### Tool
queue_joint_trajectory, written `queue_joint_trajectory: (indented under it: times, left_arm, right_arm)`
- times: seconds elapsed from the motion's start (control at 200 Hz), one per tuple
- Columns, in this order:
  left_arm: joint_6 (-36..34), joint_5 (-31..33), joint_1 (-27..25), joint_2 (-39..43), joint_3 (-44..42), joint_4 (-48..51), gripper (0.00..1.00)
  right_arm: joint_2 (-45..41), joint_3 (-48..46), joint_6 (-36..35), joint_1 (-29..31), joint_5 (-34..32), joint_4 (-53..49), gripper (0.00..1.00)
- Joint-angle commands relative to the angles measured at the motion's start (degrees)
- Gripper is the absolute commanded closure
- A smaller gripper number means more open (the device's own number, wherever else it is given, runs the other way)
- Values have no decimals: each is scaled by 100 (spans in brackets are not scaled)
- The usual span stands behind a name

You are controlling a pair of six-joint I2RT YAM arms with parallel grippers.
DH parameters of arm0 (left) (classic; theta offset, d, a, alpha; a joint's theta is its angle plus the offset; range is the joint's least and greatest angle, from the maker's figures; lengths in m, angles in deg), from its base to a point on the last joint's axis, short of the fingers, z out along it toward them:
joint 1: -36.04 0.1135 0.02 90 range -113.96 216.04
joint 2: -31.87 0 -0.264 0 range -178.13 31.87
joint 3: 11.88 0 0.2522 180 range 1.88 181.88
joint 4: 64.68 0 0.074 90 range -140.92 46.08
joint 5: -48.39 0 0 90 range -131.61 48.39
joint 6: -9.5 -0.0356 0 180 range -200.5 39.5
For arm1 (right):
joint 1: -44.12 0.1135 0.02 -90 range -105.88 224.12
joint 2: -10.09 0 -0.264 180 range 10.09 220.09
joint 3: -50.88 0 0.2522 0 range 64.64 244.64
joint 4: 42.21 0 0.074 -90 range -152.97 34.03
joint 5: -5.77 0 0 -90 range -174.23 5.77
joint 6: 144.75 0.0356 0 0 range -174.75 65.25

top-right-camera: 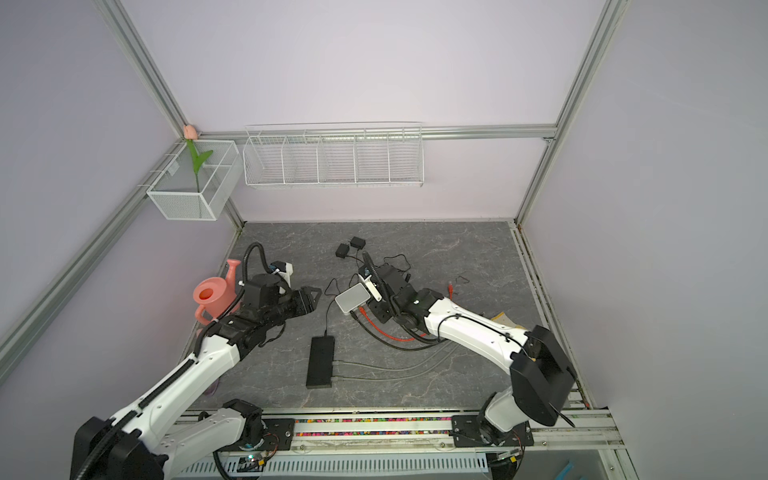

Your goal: Insert the plug into the switch port

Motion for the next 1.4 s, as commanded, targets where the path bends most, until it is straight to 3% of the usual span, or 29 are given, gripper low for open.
queue_joint_trajectory:
  times: [0.0, 0.265, 0.825, 1.12, 1.395]
  left_arm:
    - [-175, 923, 31, 639, -188, 340, 33]
    - [-266, 2100, 33, 1836, -371, 800, 29]
    - [-630, 2800, 34, 2933, -795, 852, 29]
    - [-700, 3209, 32, 2941, -1070, 581, 29]
    - [-934, 3502, 38, 2677, -1294, 303, 29]
  right_arm:
    - [-668, -270, 60, -193, -247, -83, 45]
    - [-2258, -810, 164, -614, -741, -256, 39]
    - [-4727, -2026, 374, -851, -2066, -833, 19]
    - [-5377, -2588, 721, -852, -2957, -867, 15]
    - [-5024, -2914, 1119, -858, -3531, -929, 13]
